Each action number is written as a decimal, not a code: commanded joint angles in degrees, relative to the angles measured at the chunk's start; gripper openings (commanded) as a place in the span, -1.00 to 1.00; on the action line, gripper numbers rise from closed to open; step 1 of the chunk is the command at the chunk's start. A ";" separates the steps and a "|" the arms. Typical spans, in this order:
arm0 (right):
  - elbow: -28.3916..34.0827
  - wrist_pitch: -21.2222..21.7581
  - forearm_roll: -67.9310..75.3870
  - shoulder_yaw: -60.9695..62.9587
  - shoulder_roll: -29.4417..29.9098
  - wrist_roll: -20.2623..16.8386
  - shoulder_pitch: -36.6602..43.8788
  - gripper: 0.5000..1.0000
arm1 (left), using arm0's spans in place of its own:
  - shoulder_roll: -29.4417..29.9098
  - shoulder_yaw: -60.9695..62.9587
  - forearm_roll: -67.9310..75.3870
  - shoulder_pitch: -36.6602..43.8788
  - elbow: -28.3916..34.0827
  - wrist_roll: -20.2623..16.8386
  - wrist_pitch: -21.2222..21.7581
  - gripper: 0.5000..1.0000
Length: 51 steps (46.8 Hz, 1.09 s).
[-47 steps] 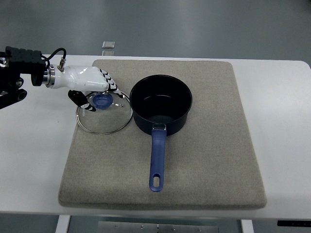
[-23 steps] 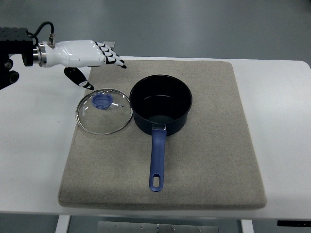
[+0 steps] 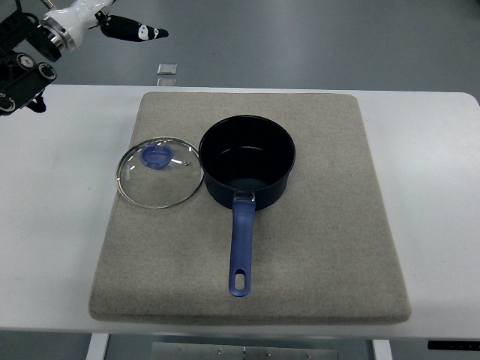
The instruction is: Open pot lid and place left with left hand
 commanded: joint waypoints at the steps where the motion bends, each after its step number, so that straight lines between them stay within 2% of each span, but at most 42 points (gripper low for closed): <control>1: 0.00 0.00 0.00 0.00 0.00 0.05 0.00 0.67 | -3.06 -0.09 -6.53 0.67 2.89 0.00 0.80 0.73; 8: 0.00 0.00 0.00 0.00 0.00 -0.04 0.00 0.67 | -7.45 0.08 -19.37 1.90 6.93 0.00 1.50 0.72; 18: 0.00 0.00 0.00 0.00 0.00 -0.04 0.00 0.67 | -9.39 -0.09 -32.47 2.34 7.73 0.37 0.89 0.73; 22: 0.00 0.00 0.00 0.00 0.00 0.05 0.00 0.67 | -9.48 -0.09 -38.62 2.34 7.73 3.18 0.71 0.72; 24: 0.00 0.00 0.00 0.00 0.00 -0.04 0.00 0.67 | -9.57 -0.09 -41.43 2.34 7.73 4.93 0.71 0.65; 30: 0.00 0.00 0.00 0.00 0.00 -0.04 0.00 0.67 | -10.00 -1.84 -48.73 2.34 8.08 11.00 0.62 0.58; 42: 0.00 0.00 0.00 0.00 0.00 0.05 0.00 0.67 | -11.41 -9.14 -50.59 3.22 9.05 15.40 -0.69 0.55; 44: 0.00 0.00 0.00 0.00 0.00 -0.04 0.00 0.67 | -11.59 -9.76 -50.50 4.01 9.05 15.40 -1.83 0.39; 48: 0.00 0.00 0.00 0.00 0.00 -0.04 0.00 0.67 | -11.94 -9.94 -50.23 5.07 9.31 14.70 -4.73 -0.14; 49: 0.00 0.00 0.00 0.00 0.00 0.05 0.00 0.67 | -12.03 -9.85 -50.23 5.42 9.49 14.61 -5.35 -0.22; 51: 0.00 0.00 0.00 0.00 0.00 -0.04 0.00 0.67 | -12.20 -9.94 -50.32 6.21 9.84 14.52 -6.75 -0.23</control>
